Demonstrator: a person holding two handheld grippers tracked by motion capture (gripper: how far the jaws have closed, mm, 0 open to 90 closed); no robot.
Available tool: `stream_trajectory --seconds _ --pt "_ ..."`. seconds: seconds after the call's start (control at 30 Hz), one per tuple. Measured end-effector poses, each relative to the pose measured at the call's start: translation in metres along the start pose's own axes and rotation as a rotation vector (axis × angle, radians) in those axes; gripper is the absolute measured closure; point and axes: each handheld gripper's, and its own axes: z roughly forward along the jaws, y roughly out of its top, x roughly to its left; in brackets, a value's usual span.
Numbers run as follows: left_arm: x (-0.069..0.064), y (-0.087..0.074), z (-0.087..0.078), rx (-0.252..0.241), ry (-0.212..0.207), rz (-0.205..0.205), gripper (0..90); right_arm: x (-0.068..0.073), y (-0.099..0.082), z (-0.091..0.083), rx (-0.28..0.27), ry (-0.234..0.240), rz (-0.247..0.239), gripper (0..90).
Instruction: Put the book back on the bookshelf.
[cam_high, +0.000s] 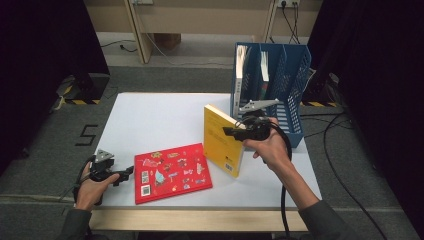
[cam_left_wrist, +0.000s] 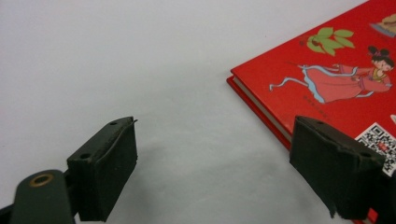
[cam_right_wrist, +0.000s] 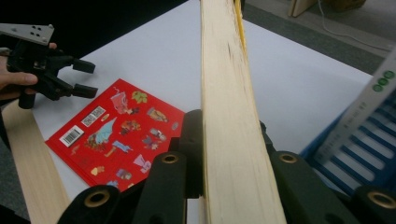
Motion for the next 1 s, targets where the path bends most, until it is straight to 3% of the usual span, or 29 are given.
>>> stream_trajectory --seconds 0.13,0.33,1.0 --pt "-0.001 -0.002 0.002 0.011 -0.001 0.023 12.4 -0.004 -0.007 -0.008 0.016 -0.034 -0.008 75.5" --pt "0.000 -0.003 0.003 -0.001 -0.004 0.025 11.9 -0.014 -0.018 -0.024 0.002 -0.048 0.033 75.5" --pt "-0.001 -0.004 0.003 -0.006 -0.002 0.025 11.9 -0.025 -0.024 -0.067 -0.007 -0.115 0.051 75.5"
